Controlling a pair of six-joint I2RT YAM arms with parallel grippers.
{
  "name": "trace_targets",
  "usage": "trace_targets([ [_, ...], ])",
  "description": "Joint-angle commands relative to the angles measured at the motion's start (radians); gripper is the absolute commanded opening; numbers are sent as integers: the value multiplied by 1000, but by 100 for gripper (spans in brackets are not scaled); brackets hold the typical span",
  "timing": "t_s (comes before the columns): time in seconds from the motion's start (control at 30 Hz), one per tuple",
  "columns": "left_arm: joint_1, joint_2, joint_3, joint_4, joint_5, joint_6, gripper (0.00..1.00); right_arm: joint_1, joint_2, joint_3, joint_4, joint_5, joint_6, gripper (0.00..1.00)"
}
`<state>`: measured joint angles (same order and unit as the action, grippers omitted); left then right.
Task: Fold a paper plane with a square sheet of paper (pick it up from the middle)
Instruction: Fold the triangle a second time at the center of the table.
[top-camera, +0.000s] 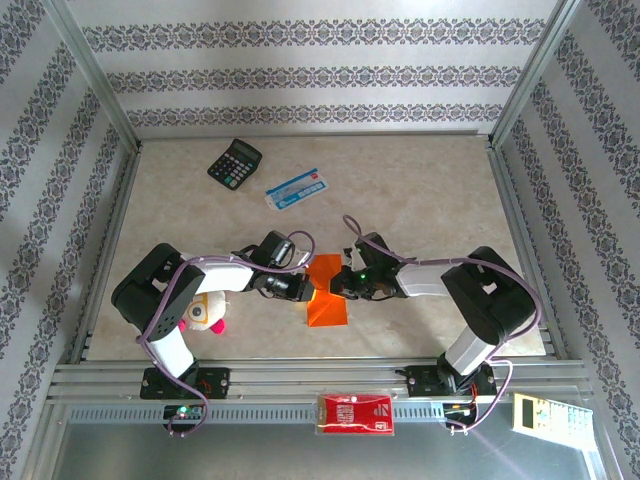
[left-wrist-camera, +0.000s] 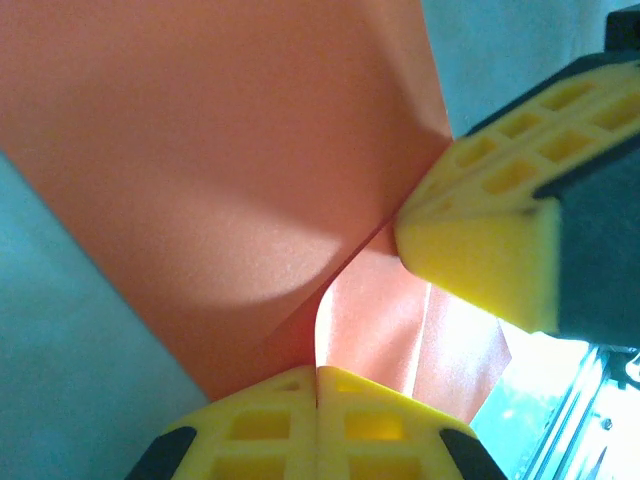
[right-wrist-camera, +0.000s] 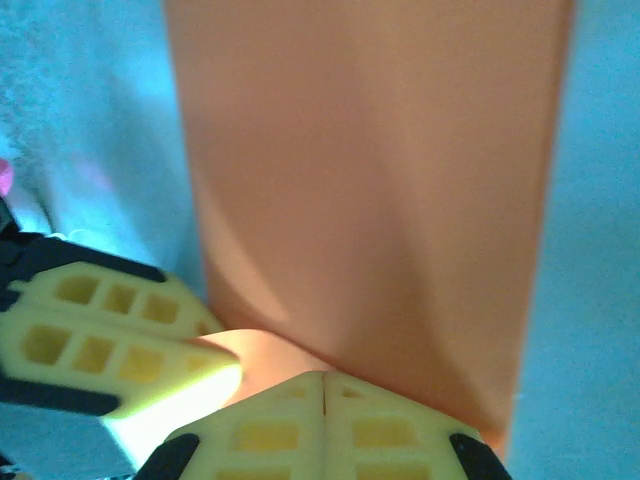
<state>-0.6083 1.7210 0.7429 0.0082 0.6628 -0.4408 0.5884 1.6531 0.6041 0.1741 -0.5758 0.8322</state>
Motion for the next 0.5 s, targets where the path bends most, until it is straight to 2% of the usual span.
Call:
trace_targets([
  [0.0,5,39,-17,-108,-68,34,0,-23,15,-4,-15,-11,-43,0],
  [0.27,5,42,-16,-107,-69,34,0,-41,-80,19,-57,-32,-36,0],
  [0.47,5,40,-14,-109,-69,36,0,-45,-39,26,-68,-16,-65,0],
])
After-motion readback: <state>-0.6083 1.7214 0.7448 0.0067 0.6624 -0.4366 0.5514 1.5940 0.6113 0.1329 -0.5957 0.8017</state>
